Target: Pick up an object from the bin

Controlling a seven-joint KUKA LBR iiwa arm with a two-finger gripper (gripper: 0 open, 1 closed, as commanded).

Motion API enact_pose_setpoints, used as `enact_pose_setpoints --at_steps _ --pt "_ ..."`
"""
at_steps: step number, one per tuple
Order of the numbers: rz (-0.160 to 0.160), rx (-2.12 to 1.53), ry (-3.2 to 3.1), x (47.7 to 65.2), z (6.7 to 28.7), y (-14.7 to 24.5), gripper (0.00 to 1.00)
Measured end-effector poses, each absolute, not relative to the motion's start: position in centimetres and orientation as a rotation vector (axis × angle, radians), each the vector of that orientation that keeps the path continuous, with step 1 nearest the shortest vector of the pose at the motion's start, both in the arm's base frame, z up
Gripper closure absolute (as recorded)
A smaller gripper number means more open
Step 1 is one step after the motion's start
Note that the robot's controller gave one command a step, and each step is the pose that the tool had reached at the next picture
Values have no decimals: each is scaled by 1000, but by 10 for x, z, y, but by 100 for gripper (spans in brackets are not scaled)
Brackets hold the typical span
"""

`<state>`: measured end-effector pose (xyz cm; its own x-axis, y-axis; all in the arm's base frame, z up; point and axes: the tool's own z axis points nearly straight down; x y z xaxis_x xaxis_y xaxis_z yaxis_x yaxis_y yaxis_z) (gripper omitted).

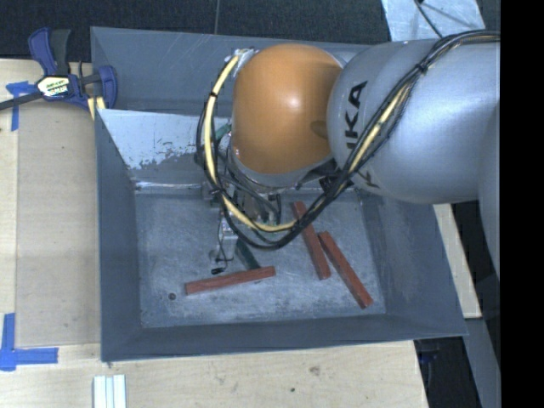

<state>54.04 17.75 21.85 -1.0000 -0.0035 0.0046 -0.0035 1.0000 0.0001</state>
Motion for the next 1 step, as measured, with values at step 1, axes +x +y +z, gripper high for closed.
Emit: enact_pose_setpoints --at_steps 1 --pt "-1 152 -3136 529 68 108 0"
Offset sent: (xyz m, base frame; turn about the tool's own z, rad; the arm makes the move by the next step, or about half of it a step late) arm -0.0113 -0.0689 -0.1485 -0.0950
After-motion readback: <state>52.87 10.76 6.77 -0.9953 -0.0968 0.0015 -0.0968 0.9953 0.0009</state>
